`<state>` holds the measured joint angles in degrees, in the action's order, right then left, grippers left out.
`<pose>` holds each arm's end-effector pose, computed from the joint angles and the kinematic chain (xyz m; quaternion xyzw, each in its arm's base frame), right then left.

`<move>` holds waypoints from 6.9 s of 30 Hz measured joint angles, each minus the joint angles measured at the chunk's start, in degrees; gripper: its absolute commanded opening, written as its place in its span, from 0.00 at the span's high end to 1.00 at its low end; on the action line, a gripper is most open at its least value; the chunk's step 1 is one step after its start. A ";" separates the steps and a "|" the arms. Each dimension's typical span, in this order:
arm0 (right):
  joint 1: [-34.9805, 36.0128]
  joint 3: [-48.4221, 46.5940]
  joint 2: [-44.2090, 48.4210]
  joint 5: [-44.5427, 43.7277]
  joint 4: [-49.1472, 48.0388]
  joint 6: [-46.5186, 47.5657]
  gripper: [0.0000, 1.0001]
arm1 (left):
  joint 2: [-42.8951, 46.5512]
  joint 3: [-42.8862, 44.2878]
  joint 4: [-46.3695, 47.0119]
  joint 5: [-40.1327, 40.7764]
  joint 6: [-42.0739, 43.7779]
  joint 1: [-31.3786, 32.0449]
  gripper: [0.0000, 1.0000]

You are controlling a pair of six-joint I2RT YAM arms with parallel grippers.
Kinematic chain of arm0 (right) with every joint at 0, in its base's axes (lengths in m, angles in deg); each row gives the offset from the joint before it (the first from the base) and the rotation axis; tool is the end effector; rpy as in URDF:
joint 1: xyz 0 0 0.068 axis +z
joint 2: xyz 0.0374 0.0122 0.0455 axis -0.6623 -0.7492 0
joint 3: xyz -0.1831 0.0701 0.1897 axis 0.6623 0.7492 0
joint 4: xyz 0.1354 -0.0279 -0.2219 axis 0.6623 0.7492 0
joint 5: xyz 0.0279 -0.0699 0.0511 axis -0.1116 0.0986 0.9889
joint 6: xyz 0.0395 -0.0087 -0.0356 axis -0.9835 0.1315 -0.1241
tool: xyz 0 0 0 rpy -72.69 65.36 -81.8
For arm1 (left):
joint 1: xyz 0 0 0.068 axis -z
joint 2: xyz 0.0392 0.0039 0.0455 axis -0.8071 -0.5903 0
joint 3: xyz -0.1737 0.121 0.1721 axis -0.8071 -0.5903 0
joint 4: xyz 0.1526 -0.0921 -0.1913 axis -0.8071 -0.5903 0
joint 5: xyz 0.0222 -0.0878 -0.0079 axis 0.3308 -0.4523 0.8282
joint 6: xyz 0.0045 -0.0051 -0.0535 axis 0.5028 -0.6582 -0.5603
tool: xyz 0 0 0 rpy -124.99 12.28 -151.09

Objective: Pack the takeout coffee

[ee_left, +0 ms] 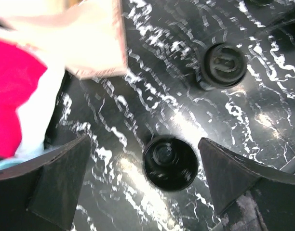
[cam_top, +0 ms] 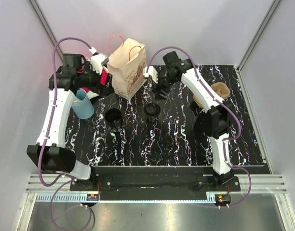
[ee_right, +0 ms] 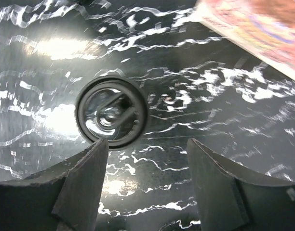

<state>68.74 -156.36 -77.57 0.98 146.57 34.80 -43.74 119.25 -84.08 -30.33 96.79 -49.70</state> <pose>0.3993 0.2285 0.3194 -0.6576 0.6492 0.2207 0.3122 0.2959 -0.0387 0.4164 0.2919 0.8427 -0.1724 0.4183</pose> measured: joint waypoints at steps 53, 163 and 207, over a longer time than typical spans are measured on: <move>7.06 -7.23 -11.50 -6.51 6.75 19.71 0.55 | 0.44 -5.97 -0.52 -4.83 -4.52 -8.00 0.01; -2.03 12.15 44.72 -40.04 -18.08 -44.83 1.00 | -11.67 5.88 8.20 13.25 -0.96 33.03 1.00; -2.89 14.78 32.17 -22.14 -6.97 -59.60 1.00 | 0.20 -0.83 13.79 15.67 -4.85 39.36 0.01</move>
<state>65.86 -141.58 -45.40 -21.16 139.60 -24.80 -43.55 118.42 -70.28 -14.66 91.94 -10.33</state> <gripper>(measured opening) 0.021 0.985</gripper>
